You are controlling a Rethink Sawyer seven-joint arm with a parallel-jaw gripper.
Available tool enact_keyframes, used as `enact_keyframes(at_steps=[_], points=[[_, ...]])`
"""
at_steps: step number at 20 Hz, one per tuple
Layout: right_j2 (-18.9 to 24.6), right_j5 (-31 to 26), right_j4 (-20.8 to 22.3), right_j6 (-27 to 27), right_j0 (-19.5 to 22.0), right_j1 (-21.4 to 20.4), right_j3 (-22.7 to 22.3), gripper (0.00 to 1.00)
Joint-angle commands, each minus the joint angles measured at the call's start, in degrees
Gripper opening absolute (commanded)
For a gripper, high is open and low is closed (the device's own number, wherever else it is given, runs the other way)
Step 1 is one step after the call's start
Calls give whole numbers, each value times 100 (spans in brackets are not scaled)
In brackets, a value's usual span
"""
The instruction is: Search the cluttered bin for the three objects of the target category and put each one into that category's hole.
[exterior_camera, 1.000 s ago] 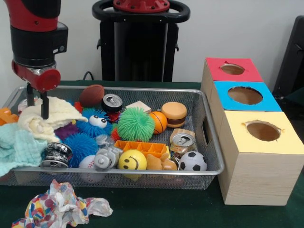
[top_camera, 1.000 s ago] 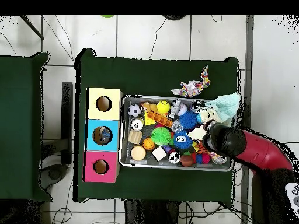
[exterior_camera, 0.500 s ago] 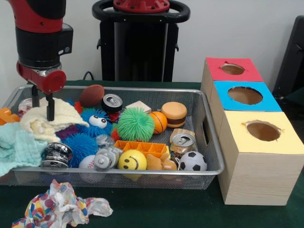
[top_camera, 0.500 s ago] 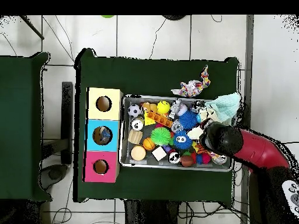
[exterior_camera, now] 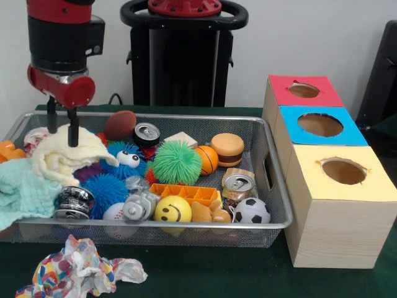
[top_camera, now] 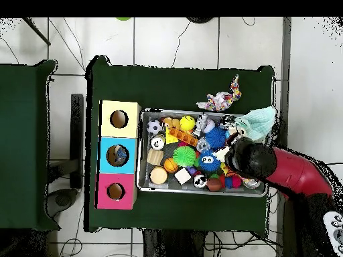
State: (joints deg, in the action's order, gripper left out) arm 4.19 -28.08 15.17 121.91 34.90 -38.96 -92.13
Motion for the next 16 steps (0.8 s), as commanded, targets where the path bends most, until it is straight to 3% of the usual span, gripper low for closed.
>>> enact_keyframes(at_steps=[1,7,16], points=[[532,-602,-334,70,-226,-449,-408,100],[584,-546,-463,24,-255,-404,-418,100],[814,244,-574,248,-256,-27,-622,100]])
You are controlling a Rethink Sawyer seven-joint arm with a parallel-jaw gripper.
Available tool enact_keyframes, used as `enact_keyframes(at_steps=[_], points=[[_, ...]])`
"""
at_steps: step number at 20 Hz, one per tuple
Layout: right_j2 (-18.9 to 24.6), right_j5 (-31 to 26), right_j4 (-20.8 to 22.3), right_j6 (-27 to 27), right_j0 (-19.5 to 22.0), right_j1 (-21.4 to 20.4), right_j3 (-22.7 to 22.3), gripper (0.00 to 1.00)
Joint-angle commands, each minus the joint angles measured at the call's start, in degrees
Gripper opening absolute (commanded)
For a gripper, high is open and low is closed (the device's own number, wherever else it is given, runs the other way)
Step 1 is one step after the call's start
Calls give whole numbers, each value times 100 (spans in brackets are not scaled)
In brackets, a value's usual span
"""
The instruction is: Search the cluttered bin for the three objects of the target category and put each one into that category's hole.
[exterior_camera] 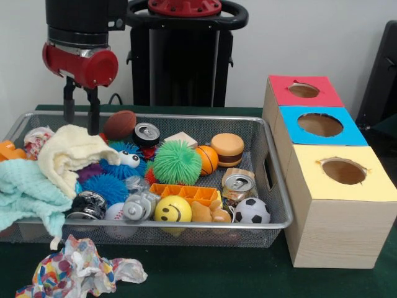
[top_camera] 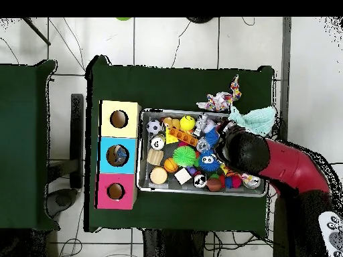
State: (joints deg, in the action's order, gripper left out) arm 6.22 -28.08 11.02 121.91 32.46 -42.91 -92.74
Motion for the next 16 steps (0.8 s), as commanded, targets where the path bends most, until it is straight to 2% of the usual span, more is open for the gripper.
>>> enact_keyframes(at_steps=[1,8,16], points=[[620,320,-156,265,-10,404,-577,100],[658,994,-121,503,-42,718,-745,100],[612,1307,-153,598,-148,898,-815,100]])
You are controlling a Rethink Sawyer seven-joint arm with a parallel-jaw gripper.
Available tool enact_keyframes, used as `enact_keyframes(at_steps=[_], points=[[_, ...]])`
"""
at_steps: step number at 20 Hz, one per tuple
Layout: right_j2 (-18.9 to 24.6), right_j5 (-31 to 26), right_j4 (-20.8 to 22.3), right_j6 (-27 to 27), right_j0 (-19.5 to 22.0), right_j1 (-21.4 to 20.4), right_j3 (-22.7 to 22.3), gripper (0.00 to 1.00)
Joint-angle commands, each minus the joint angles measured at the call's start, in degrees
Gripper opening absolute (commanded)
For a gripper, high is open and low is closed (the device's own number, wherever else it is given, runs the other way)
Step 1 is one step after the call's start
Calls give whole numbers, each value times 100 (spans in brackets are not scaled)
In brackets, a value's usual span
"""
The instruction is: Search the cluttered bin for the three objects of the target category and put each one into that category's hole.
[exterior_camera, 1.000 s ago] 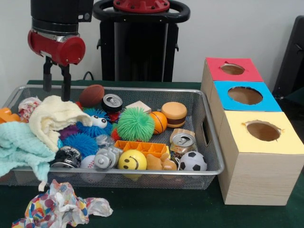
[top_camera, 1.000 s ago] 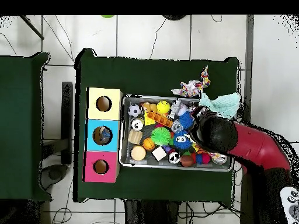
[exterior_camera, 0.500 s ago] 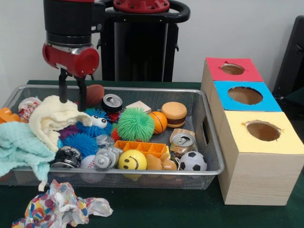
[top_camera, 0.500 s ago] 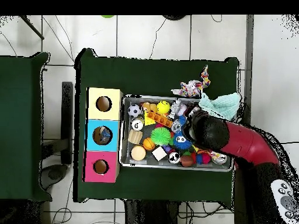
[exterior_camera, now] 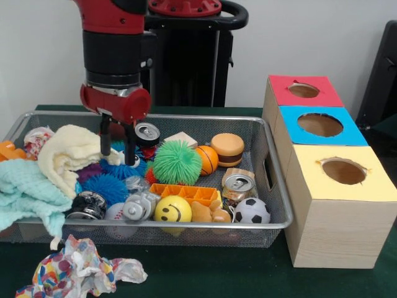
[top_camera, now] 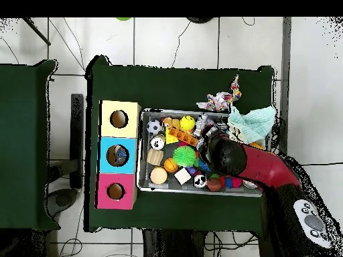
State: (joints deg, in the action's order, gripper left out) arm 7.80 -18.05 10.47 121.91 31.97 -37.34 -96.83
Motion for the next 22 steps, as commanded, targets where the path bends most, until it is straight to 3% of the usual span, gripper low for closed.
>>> enact_keyframes(at_steps=[1,9,22], points=[[442,341,-101,607,-111,358,-410,100],[481,523,-196,714,-148,379,-565,100],[357,807,-138,744,-261,622,-430,100]])
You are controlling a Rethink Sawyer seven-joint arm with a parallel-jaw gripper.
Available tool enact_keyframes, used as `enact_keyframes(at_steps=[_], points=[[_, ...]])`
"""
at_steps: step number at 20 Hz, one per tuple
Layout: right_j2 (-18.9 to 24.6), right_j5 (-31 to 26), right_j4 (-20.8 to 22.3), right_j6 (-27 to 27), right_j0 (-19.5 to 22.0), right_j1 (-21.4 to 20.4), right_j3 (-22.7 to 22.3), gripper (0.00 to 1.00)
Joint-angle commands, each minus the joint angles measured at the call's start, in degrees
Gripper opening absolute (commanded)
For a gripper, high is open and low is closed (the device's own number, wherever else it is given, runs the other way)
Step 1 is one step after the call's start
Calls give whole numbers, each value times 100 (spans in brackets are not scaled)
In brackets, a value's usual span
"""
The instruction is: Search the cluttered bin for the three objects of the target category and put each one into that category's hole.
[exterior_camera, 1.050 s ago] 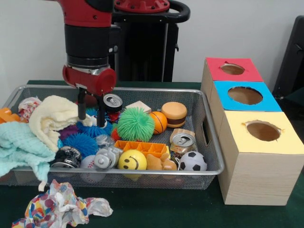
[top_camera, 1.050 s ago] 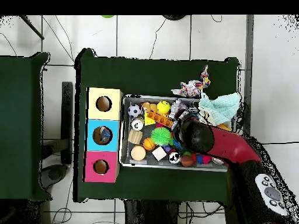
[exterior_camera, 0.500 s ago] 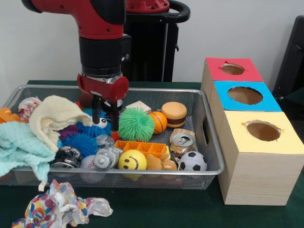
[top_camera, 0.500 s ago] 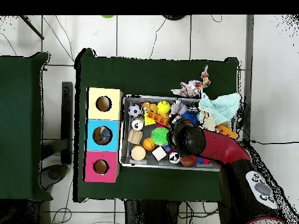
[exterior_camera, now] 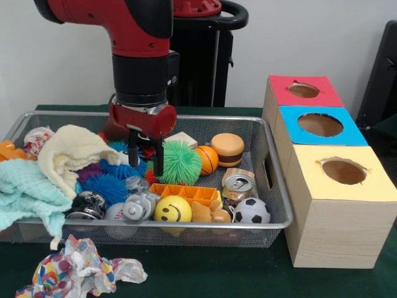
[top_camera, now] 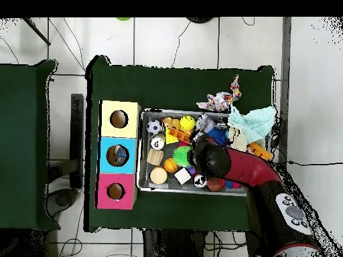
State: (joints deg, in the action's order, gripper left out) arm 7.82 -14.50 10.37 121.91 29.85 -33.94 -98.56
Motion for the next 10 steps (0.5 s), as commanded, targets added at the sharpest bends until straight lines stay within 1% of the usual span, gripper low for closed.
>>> enact_keyframes(at_steps=[1,10], points=[[356,451,-134,733,-45,296,-240,100],[323,475,-157,691,-79,315,-139,100]])
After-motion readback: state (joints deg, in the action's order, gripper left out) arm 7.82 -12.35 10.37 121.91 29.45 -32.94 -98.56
